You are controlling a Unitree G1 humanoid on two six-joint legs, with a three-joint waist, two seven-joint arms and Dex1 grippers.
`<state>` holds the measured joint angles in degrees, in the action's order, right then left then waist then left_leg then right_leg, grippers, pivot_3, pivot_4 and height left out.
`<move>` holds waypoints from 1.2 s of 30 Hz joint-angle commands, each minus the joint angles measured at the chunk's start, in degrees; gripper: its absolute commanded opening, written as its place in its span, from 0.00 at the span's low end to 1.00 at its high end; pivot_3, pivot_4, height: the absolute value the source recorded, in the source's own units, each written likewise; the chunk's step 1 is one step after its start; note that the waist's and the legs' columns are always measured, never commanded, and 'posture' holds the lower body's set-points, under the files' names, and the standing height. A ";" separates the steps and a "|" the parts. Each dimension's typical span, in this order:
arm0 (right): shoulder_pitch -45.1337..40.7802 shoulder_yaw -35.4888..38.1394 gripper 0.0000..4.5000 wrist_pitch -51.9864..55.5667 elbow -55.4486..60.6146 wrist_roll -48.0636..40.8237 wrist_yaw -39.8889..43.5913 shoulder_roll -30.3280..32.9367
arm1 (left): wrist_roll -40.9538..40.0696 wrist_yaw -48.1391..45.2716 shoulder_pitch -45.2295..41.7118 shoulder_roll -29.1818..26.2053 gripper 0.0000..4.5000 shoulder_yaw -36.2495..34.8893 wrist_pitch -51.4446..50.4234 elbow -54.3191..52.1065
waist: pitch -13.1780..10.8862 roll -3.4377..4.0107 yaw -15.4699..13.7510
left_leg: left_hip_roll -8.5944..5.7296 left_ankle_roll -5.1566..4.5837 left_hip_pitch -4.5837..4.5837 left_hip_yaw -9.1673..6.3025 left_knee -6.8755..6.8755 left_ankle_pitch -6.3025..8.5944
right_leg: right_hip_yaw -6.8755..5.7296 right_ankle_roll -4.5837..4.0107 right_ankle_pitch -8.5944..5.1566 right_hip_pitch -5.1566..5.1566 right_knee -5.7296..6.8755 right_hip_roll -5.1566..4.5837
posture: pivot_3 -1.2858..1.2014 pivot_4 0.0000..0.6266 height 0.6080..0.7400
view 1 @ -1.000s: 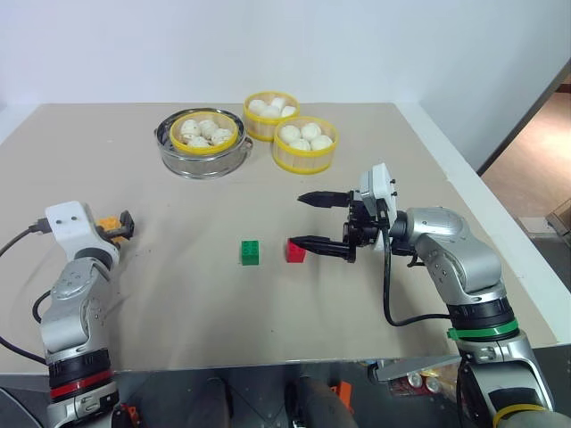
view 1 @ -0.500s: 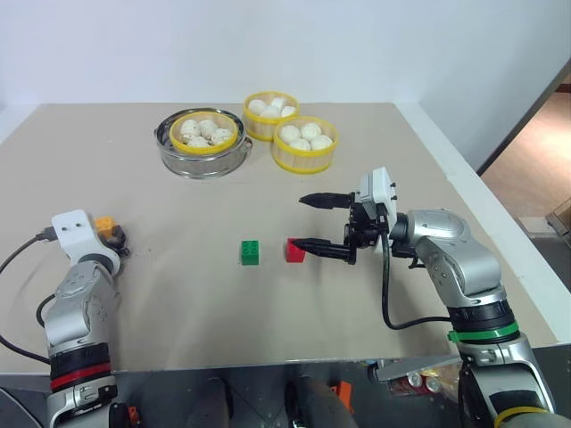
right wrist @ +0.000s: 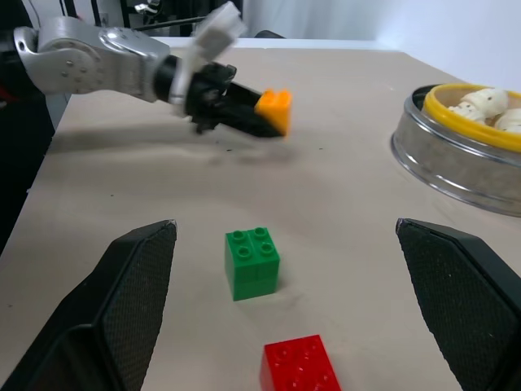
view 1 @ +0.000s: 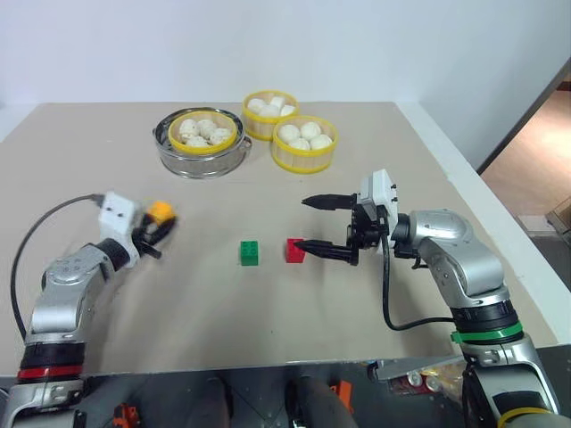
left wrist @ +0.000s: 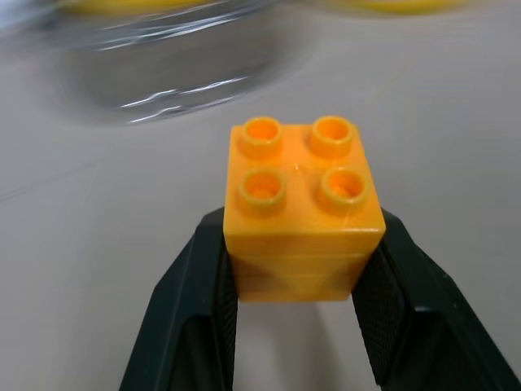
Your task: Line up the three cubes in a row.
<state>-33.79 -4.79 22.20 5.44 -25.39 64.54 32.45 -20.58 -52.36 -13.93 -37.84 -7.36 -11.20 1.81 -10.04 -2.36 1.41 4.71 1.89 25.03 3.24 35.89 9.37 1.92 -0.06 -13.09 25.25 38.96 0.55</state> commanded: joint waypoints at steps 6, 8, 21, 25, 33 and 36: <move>-0.58 0.55 1.00 -1.11 1.13 0.60 0.55 1.08 | 1.58 -24.96 -8.38 -4.23 0.30 5.92 15.13 17.79 | -0.02 0.03 -0.30 | 0.06 -0.03 0.01 -0.26 -0.21 -0.02 | -0.21 -0.12 -0.14 0.05 0.05 0.17 | 0.52 0.24 1.00; -0.34 0.69 1.00 -0.92 1.47 0.72 0.47 1.38 | 2.72 -27.56 -12.67 -3.21 0.30 7.34 17.41 23.32 | -0.02 0.03 -0.26 | 0.06 -0.05 0.05 -0.29 -0.19 -0.03 | -0.26 -0.05 -0.12 0.04 0.05 0.17 | 0.52 0.24 1.00; 1.90 1.67 1.00 0.85 4.15 -0.23 -1.18 2.85 | 6.07 -36.19 -21.77 -0.42 0.30 10.56 24.96 37.42 | -0.02 0.03 -0.14 | 0.05 -0.06 0.08 -0.30 -0.20 -0.01 | -0.25 0.17 -0.16 0.05 0.09 0.20 | 0.52 0.24 1.00; 2.03 1.36 1.00 0.74 4.06 0.00 -1.02 2.97 | 6.78 -36.88 -22.35 -0.52 0.30 10.56 25.79 38.74 | -0.02 0.03 -0.12 | 0.03 -0.06 0.08 -0.26 -0.14 -0.01 | -0.21 0.20 -0.14 0.04 0.09 0.18 | 0.52 0.24 1.00; 1.42 0.89 1.00 0.68 3.49 0.40 -0.94 2.70 | 10.76 -34.11 -21.96 0.21 0.30 12.28 27.75 39.64 | -0.01 0.04 -0.18 | 0.04 -0.06 0.06 -0.27 -0.13 -0.01 | -0.22 0.20 -0.14 0.02 0.10 0.17 | 0.52 0.24 1.00; 1.23 0.74 1.00 0.54 3.26 0.57 -0.71 2.79 | 12.26 -33.46 -22.11 0.09 0.30 13.03 27.59 40.35 | 0.01 0.08 -0.18 | 0.03 -0.06 0.01 -0.27 -0.09 -0.02 | -0.22 0.21 -0.10 -0.04 0.11 0.17 | 0.52 0.24 1.00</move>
<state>-31.71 -4.58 23.29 7.57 -24.48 63.63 34.84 -11.08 -86.73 -36.00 -37.52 4.47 16.02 41.17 -10.03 -2.29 1.23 4.74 1.83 25.04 2.96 35.83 9.35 1.70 0.14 -13.17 25.20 39.06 0.72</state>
